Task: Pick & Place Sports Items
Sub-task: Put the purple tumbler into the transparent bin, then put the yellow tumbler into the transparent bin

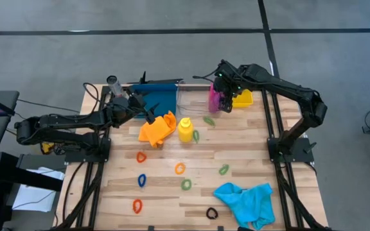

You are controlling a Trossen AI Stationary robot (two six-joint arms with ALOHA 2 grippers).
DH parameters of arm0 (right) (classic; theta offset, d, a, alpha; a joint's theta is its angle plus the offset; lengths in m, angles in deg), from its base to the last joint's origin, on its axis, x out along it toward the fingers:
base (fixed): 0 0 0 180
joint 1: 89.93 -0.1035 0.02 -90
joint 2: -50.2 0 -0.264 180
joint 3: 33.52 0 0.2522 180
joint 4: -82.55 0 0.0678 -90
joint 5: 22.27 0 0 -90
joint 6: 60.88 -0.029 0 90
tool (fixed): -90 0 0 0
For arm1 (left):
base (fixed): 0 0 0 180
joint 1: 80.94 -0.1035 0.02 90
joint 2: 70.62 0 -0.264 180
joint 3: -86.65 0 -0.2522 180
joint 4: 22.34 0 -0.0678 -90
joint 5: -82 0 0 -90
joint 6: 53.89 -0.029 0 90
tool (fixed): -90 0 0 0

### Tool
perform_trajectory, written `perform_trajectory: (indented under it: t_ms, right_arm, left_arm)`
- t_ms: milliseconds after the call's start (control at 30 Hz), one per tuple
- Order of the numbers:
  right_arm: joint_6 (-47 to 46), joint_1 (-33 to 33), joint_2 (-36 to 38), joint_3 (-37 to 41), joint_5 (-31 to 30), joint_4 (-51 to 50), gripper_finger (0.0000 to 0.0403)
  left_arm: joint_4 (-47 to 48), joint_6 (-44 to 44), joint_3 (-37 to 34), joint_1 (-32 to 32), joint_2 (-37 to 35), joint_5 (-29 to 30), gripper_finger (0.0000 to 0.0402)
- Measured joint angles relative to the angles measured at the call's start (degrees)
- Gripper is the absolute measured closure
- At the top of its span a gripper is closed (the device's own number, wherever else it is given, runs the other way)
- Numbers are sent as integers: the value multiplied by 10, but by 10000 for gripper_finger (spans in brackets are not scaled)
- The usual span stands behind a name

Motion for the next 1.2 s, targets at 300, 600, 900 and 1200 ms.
perform_trajectory:
  t_ms: [300, 600, 900, 1200]
  right_arm:
    - [0, 0, 0, 0, 0, 12, 160]
    - [0, 0, 0, 0, 0, 32, 159]
    - [0, -1, 0, 0, -3, 27, 159]
    - [-22, -2, 0, -35, -67, 7, 159]
  left_arm:
    - [0, 0, 0, 0, 0, 0, 101]
    - [0, 0, 0, 0, 0, 0, 101]
    - [-1, 0, 0, 0, 0, 0, 101]
    - [-67, 2, 0, 0, 0, 0, 101]
